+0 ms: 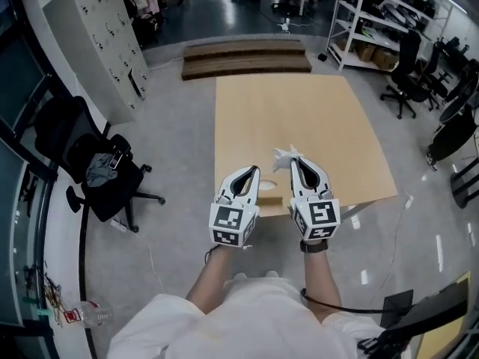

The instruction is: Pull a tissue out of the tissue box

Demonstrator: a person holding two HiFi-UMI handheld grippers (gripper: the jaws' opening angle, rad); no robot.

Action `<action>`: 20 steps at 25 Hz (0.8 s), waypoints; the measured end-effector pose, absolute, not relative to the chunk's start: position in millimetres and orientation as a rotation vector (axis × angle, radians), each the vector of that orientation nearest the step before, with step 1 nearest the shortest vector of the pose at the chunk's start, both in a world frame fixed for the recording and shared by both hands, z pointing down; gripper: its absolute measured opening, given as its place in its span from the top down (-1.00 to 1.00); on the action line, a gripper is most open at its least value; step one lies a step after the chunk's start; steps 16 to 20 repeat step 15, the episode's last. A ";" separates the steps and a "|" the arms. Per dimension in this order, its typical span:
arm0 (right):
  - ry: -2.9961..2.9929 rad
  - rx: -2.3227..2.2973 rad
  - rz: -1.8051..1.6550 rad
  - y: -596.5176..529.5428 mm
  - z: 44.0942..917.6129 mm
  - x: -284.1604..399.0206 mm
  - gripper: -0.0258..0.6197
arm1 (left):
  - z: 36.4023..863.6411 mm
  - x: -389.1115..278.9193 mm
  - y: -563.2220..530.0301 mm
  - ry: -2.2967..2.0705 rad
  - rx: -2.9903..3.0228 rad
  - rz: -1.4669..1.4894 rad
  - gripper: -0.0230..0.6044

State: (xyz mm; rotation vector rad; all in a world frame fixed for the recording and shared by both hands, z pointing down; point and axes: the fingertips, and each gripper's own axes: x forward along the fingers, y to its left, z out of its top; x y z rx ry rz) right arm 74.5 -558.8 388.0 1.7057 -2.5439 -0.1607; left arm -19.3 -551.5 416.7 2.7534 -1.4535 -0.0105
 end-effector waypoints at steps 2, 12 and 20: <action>-2.540 1.706 -0.145 -560.9 391.8 81.6 0.87 | 423.8 -9.5 -551.0 -1.445 2.756 0.015 0.93; -2.557 1.677 -0.105 -571.3 396.7 81.1 0.88 | 427.4 -15.6 -554.8 -1.474 2.725 0.041 0.93; -2.563 1.661 -0.106 -571.0 397.9 77.5 0.87 | 430.1 -23.6 -555.9 -1.497 2.700 0.038 0.93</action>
